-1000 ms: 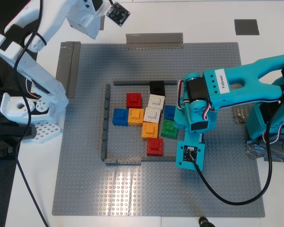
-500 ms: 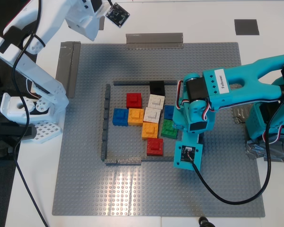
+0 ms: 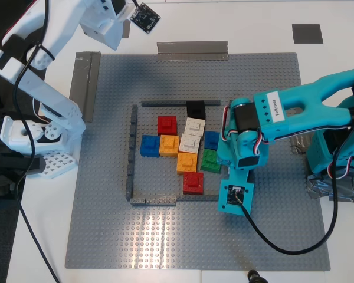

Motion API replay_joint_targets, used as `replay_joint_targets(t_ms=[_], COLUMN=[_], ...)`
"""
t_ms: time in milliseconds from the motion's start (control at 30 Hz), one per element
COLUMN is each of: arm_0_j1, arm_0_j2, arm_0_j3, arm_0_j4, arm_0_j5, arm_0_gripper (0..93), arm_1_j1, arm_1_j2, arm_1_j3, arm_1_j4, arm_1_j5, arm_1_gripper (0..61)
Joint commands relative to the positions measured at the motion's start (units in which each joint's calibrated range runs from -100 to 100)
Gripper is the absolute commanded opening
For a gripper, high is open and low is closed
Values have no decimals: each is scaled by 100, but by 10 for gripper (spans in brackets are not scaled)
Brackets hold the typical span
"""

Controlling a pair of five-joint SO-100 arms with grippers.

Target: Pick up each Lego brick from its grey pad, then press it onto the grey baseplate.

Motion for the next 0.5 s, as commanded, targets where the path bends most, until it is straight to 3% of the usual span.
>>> replay_joint_targets(t_ms=[0,467], arm_0_j1=[27,6], arm_0_j2=[-4,-4], arm_0_j3=[-48,-121], arm_0_j4=[-7,-7], arm_0_j5=[-12,-12], arm_0_gripper=[0,0], arm_1_j1=[-17,33], arm_1_j2=[-540,-609], arm_1_j3=[-97,-43], arm_1_j4=[16,-16], arm_1_j5=[-58,-44], arm_1_gripper=[2,2])
